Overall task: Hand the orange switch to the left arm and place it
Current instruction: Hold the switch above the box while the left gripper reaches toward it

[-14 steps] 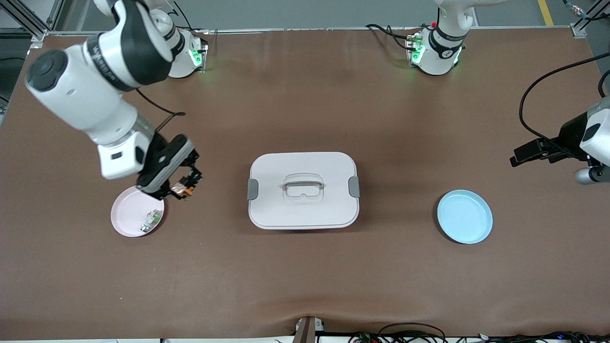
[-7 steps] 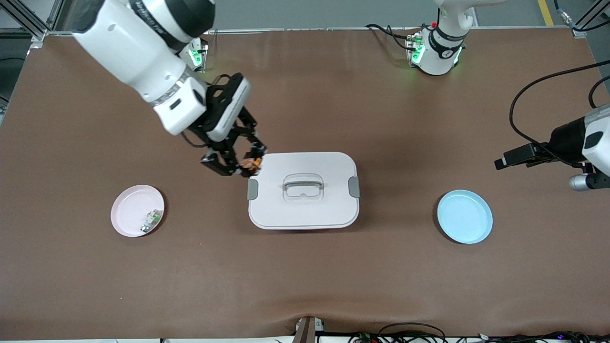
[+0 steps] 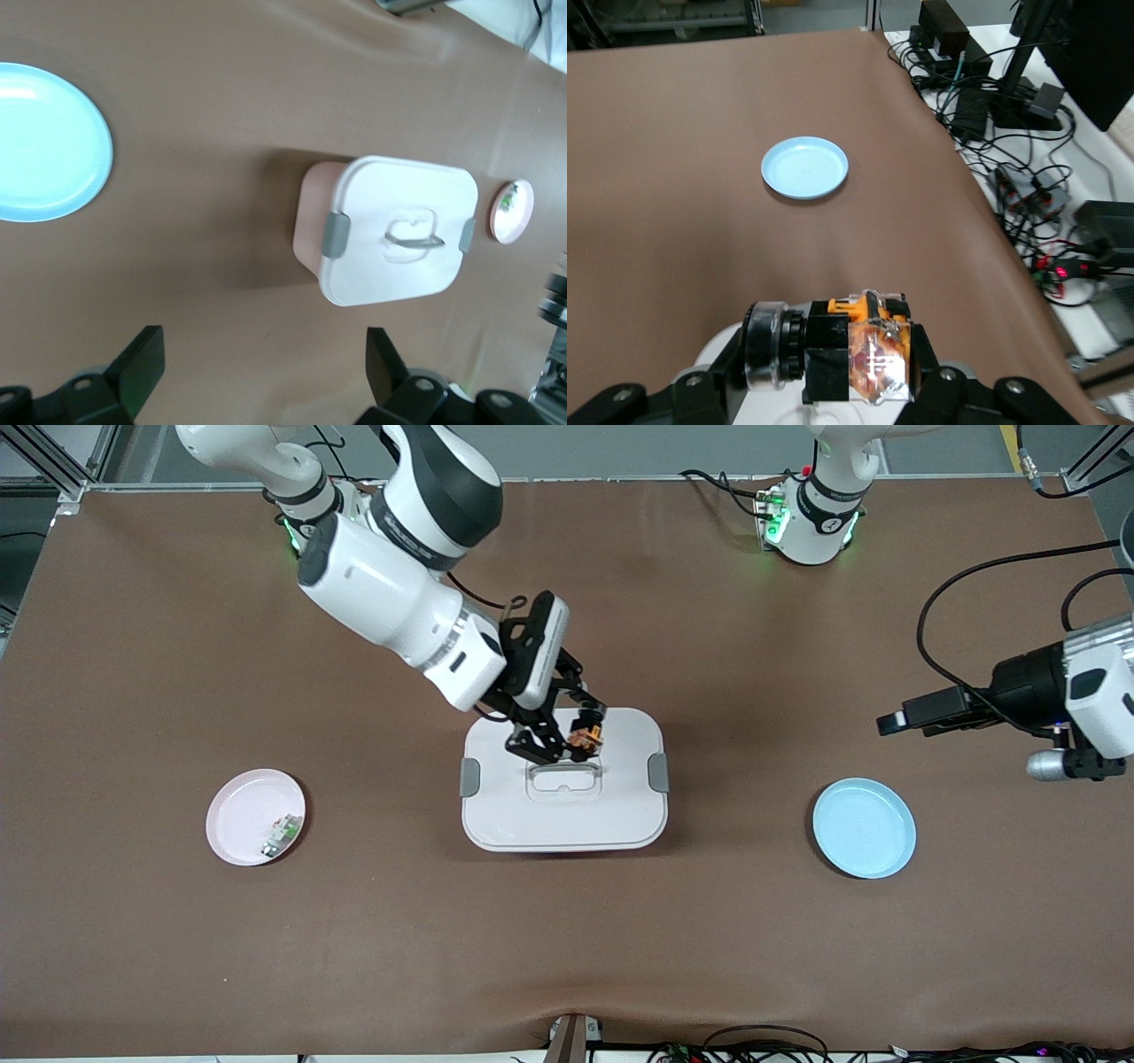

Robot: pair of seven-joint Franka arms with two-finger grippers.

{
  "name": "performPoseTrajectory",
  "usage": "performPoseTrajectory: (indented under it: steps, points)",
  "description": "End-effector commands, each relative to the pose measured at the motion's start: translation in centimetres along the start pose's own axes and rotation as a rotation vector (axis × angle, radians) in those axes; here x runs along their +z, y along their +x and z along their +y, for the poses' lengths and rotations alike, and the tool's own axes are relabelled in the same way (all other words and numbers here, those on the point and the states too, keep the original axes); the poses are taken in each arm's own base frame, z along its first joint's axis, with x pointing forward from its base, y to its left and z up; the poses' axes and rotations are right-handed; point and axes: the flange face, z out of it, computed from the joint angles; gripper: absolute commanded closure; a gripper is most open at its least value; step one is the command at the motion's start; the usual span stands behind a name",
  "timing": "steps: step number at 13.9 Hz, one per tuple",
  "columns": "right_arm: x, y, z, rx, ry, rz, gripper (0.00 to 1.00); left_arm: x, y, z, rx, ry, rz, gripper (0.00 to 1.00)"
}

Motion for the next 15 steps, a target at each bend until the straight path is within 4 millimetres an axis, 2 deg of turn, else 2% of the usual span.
performPoseTrajectory:
  steps: [1,3,6,9,15]
  points:
    - [1.6,0.6,-0.8,0.054,0.052,0.049,0.89,1.5,-0.1,2.6,0.113,-0.029,0.004,0.0]
    - [2.5,0.5,-1.6,0.087,0.08,0.063,0.9,3.6,0.3,4.4,0.207,-0.04,0.008,0.0]
    - [3.3,0.8,-2.4,0.132,0.109,0.098,0.9,5.8,0.1,8.9,0.266,-0.079,0.063,0.0]
    - [3.9,1.6,-3.7,0.151,0.122,0.115,0.9,7.6,-0.1,11.4,0.275,-0.113,0.082,0.0]
    - [4.1,1.9,-4.0,0.16,0.125,0.117,0.9,11.4,-2.3,15.7,0.246,-0.099,0.029,0.0]
